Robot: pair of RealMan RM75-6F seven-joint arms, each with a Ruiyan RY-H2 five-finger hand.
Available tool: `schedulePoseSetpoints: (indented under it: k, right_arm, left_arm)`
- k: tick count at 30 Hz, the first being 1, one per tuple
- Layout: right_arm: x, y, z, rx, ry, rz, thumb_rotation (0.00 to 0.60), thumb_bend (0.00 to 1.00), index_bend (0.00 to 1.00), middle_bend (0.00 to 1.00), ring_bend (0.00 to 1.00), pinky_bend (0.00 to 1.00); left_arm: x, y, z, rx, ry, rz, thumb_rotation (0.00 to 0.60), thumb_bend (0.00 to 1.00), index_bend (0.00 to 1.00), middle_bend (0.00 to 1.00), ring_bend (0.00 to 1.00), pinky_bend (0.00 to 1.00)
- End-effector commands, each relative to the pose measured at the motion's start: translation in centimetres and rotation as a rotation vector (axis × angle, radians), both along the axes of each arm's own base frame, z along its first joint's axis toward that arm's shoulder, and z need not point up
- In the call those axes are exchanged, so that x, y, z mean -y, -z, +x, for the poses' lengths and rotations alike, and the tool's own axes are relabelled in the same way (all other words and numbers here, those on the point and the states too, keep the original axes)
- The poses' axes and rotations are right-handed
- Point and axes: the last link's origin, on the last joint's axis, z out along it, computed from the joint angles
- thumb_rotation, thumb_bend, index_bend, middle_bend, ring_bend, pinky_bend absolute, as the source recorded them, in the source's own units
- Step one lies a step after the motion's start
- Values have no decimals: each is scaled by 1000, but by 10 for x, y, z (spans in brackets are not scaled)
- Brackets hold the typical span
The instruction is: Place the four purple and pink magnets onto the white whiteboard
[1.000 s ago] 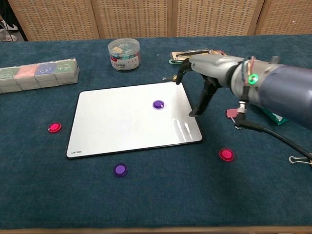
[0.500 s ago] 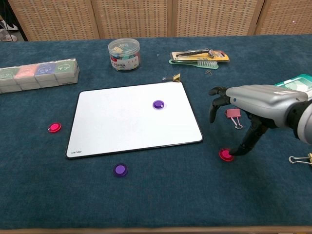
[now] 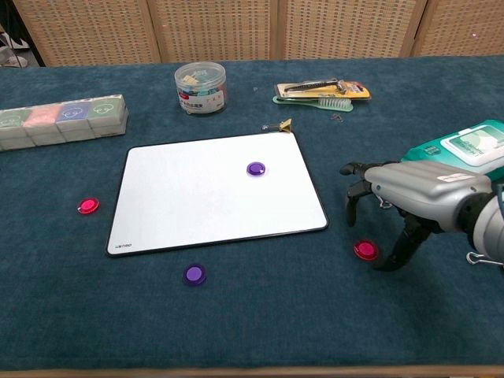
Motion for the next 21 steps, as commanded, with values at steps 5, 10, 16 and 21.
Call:
schedulePoseSetpoints:
  k: [5,10,16,21]
  right_arm:
    - [2,3,-2,-7,10,1,600,227,420,0,0,0]
    - [2,6,-5,-14,19,8,600,250,445,0,0,0]
    - [3,8,-9,-20,31,8,600,290,459,0,0,0]
    - [4,9,-12,-26,38,10,600,299,465,0,0,0]
  left_arm:
    - [0,1,0,-1,-2,-3,600,0,0,0,0,0]
    - [0,1,0,0,-2,-1,600,0,0,0,0,0]
    - [0,0,0,2,-2,-1,600,0,0,0,0,0]
    - [0,0,0,0,-3,-2,600,0,0,0,0,0]
